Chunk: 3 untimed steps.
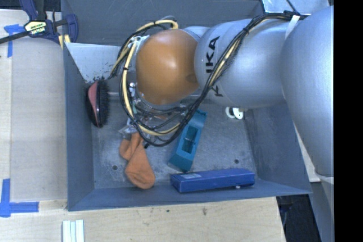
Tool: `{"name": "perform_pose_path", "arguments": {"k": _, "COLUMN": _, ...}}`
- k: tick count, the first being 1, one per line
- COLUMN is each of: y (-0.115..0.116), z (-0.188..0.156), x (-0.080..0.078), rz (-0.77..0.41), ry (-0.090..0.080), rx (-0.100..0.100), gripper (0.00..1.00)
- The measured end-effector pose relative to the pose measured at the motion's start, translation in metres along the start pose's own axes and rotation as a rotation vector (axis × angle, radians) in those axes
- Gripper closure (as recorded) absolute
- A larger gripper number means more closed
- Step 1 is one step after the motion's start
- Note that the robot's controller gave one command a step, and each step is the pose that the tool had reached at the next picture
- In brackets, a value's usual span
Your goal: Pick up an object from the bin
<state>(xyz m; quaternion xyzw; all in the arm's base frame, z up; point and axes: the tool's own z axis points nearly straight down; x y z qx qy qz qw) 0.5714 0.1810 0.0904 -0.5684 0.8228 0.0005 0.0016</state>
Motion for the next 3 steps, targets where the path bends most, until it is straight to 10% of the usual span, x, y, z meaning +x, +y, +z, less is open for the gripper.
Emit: {"name": "perform_pose_path", "arguments": {"k": 3, "y": 0.001, "z": -0.035, "x": 0.0, "rz": 0.002, "ry": 0.003, "rx": -0.004, "gripper": 1.0}}
